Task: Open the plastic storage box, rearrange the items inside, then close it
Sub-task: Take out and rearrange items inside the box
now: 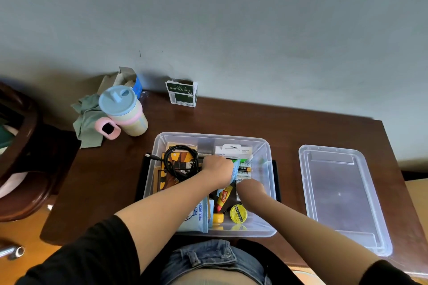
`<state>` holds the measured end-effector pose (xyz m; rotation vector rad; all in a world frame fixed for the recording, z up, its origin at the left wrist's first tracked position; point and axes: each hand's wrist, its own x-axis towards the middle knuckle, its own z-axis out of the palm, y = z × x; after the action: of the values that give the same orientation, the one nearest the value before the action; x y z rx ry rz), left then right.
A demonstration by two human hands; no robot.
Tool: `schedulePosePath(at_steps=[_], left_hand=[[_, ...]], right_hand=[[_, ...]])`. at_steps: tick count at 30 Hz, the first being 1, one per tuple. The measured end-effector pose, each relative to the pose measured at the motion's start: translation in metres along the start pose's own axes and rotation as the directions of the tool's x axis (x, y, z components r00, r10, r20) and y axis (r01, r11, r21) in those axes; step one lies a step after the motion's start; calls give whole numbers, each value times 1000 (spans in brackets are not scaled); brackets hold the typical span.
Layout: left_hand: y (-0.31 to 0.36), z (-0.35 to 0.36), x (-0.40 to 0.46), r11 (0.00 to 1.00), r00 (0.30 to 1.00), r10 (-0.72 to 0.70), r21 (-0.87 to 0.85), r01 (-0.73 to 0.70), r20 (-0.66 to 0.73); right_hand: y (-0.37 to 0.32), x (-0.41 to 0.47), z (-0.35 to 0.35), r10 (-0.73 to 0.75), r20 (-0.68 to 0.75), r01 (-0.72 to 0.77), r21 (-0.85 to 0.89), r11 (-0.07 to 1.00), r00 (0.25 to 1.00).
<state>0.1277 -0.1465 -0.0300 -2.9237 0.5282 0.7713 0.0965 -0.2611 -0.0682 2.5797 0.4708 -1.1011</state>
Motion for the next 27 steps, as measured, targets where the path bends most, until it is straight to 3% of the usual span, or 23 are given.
schedulePosePath(at_steps=[11,20,27], left_hand=[[0,-1,0,1000,1000,1,11,-1,12],[-1,-2,-1,1000,1000,4,-5,-4,24],[-2,-3,-1,1000,999,12,-3,-12,38]], right_hand=[[-1,-6,2,-77,-74,81,51,995,994],[-8,-15,7,-108,87,100,85,991,990],[-13,-23,16,-92,116,66,213,975,989]])
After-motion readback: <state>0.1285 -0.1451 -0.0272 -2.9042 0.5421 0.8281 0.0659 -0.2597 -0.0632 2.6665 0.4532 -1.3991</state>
